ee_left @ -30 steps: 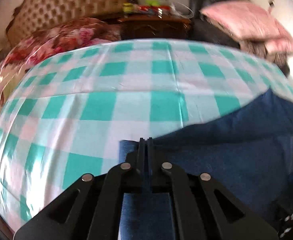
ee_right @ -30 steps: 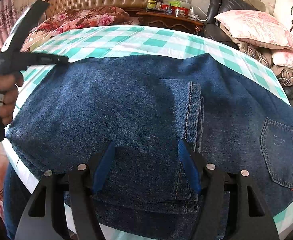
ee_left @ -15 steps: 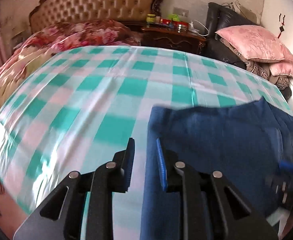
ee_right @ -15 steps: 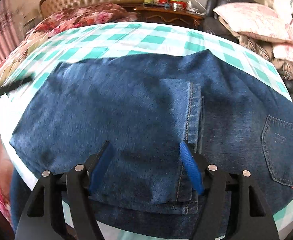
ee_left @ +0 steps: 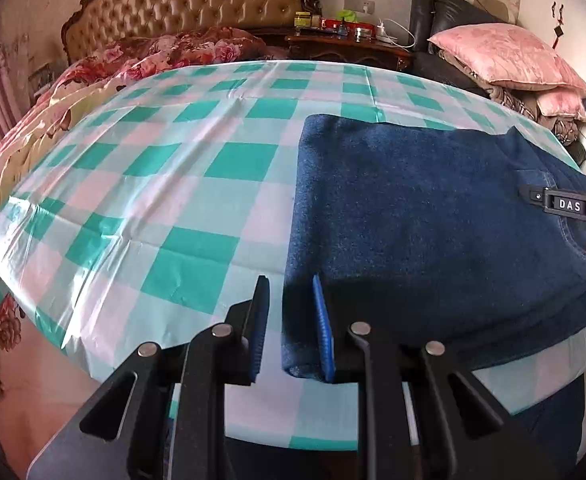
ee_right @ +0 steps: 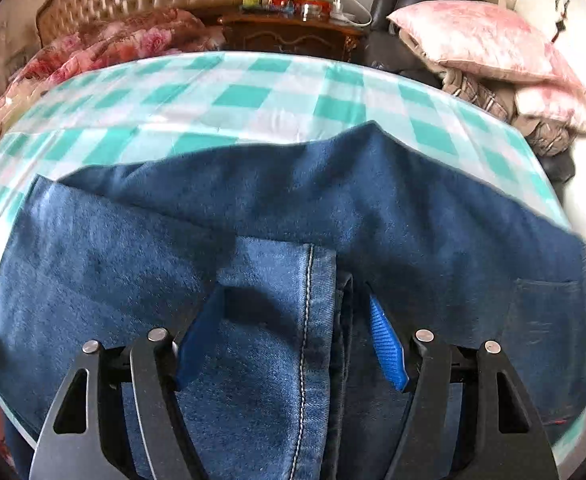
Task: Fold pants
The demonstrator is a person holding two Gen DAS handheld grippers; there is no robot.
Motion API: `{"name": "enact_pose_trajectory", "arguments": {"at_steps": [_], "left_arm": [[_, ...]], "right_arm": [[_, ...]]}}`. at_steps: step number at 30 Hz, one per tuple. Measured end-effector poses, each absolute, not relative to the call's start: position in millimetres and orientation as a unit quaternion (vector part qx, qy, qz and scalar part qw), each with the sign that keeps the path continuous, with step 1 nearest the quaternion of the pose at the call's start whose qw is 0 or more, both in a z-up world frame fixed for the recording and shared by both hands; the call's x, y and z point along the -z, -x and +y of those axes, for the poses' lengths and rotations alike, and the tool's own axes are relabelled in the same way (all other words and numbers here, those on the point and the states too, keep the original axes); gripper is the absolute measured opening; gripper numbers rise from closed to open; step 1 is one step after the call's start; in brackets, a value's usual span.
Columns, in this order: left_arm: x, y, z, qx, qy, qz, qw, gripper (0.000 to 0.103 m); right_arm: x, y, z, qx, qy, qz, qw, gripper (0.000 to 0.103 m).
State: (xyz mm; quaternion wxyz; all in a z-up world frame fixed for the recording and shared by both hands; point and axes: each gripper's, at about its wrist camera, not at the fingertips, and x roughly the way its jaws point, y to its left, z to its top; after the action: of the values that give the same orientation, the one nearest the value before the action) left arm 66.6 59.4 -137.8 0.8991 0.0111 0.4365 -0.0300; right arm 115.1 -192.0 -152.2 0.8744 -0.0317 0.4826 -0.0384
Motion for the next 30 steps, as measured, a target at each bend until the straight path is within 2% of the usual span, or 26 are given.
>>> {"name": "enact_pose_trajectory", "arguments": {"at_steps": [7,10,16,23,30], "left_arm": [[122,-56,50,0.029,-0.018,0.407,0.913,0.023],[128,-59,48,0.028,-0.020,0.427,0.904,0.023],[137,-62,56,0.018,-0.008,0.448,0.894,0.037],[138,-61,59,0.013,0.001,0.448,0.894,0.039],[136,-61,58,0.006,0.006,0.447,0.895,0.044]], "right_arm": [[154,-111,-196,0.031,0.025,0.478,0.877,0.069],[154,-112,-197,0.030,0.022,0.478,0.878,0.070],[155,-113,-198,0.027,0.021,0.481,0.876,0.070],[148,-111,-199,0.038,0.023,0.488,0.871,0.070],[110,-59,-183,0.011,0.021,0.451,0.892,0.071]]}}
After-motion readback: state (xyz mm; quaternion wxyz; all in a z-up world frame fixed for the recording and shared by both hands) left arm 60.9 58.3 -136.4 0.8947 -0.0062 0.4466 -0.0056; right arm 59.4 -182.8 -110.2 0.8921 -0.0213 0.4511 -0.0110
